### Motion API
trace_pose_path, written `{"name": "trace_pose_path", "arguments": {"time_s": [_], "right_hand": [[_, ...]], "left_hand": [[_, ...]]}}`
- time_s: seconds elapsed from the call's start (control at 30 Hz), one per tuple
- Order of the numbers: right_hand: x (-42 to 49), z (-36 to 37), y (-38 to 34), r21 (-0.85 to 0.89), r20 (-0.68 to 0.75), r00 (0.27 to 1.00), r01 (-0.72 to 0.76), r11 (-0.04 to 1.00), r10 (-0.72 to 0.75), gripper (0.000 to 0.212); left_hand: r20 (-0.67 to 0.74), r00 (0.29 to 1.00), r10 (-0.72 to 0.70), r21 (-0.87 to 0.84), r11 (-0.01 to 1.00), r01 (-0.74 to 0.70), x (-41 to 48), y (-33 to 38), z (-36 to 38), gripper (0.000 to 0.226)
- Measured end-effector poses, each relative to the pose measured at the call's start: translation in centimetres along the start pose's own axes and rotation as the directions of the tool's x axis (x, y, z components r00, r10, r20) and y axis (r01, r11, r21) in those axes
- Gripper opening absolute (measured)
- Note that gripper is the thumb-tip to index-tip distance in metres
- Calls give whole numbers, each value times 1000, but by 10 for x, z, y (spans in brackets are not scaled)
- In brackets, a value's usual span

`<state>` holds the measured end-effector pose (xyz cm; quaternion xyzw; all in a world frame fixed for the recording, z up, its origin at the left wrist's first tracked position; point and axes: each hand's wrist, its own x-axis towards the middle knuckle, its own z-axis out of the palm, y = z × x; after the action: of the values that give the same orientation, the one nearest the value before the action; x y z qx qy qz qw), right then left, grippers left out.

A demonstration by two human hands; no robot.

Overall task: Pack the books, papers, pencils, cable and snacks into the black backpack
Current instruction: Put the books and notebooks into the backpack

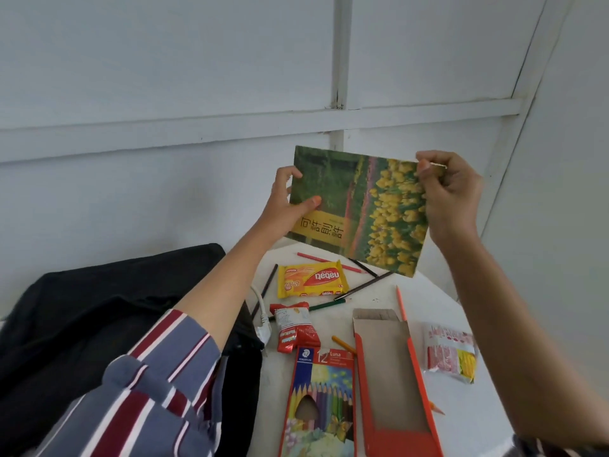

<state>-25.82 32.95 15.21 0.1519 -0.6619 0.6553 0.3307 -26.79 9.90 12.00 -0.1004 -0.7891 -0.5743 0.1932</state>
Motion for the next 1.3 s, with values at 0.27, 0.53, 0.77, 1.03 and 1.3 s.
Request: {"name": "trace_pose_path", "arguments": {"time_s": [0.27, 0.53, 0.77, 1.03, 1.3], "right_hand": [[-35, 23, -16, 427, 304, 939, -288, 857, 164, 6], [-122, 56, -20, 326, 675, 723, -473, 819, 149, 56], [-219, 75, -54, 201, 685, 607, -689, 696, 403, 37], [-266, 58, -65, -73, 651, 465, -749, 659, 600, 38], [-271, 56, -61, -309, 724, 301, -663, 682, 620, 39]], "left_hand": [[-27, 997, -78, -239, 969, 69, -63, 23, -65, 32], [-83, 981, -178, -253, 955, 152, -150, 35, -137, 37], [-31, 950, -310, -14, 951, 310, -246, 40, -188, 22], [104, 921, -375, 623, 746, 234, -299, -4, -212, 21], [70, 908, -412, 905, 409, 116, -307, -24, -199, 58]]}}
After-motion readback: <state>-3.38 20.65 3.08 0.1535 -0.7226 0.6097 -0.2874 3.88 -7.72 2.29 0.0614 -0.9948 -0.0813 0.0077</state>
